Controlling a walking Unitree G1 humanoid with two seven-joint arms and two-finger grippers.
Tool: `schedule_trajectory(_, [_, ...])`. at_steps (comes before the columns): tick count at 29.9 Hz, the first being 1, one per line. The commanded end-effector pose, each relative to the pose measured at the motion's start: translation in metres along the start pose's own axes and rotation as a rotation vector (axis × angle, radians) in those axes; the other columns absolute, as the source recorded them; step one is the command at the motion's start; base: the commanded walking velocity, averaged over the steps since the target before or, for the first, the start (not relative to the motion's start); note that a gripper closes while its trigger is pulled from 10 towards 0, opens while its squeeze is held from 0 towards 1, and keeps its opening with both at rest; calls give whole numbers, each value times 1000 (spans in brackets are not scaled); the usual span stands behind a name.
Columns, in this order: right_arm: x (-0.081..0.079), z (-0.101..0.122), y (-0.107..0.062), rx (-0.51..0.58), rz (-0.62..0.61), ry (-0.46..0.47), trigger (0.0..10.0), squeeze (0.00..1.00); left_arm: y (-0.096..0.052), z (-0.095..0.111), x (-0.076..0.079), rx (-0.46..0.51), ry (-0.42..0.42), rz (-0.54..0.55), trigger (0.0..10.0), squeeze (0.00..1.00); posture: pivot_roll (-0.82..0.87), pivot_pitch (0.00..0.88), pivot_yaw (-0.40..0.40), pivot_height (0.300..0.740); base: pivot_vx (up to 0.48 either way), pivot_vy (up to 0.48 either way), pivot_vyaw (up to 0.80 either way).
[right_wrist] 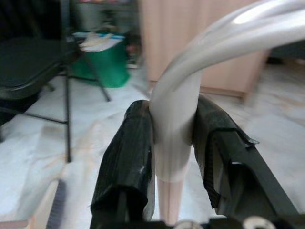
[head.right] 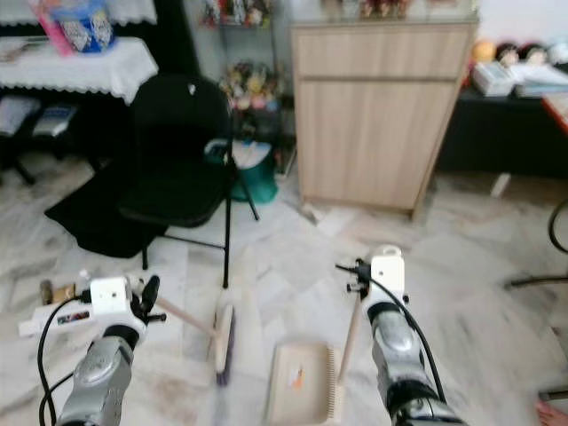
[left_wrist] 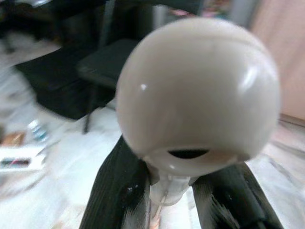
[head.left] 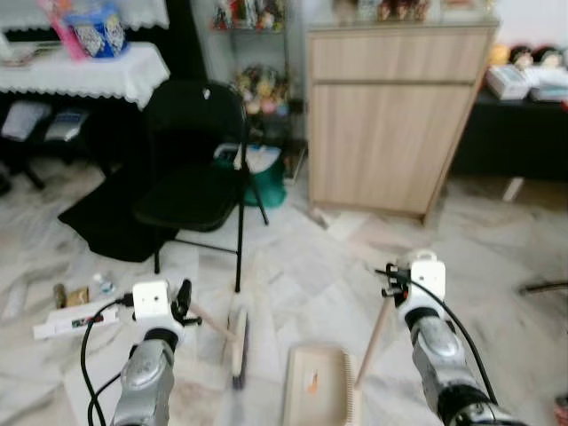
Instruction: Sweep floor
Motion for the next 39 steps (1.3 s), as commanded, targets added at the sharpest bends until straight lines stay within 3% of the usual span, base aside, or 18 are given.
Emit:
schedule_trajectory(1, [-12, 10, 5, 41, 34, 6, 10000, 0, 3, 11, -11, 48, 5, 50, 10000, 0, -89, 0, 69, 740, 0, 0, 794])
schedule_trajectory(12, [-19, 13, 5, 60, 68, 9, 10000, 0, 7, 22, -19, 89, 11, 130, 10000, 0, -90, 0, 70, 740, 0, 0, 794])
schedule_trajectory(26, [-26, 15, 7, 61, 103, 10, 10000, 0, 2, 20, -31, 93, 54, 187, 10000, 0, -89, 0, 53, 740, 0, 0, 794])
schedule_trajectory(39, [-24, 27, 13, 72, 128, -8, 10000, 0, 0, 17, -30, 94, 36, 232, 10000, 0, -93, 0, 13, 740, 0, 0, 794])
Point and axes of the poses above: a point about 5 cm out from each wrist's last joint towards the gripper, its own y axis pointing out of the wrist towards the gripper, its own z axis along the axis of the wrist's last joint, x = y × z, the point moved 3 cm from there along y, pointing out of the wrist towards the gripper, and after that the axes turned 7 degrees about y, right-handed, at the moved point
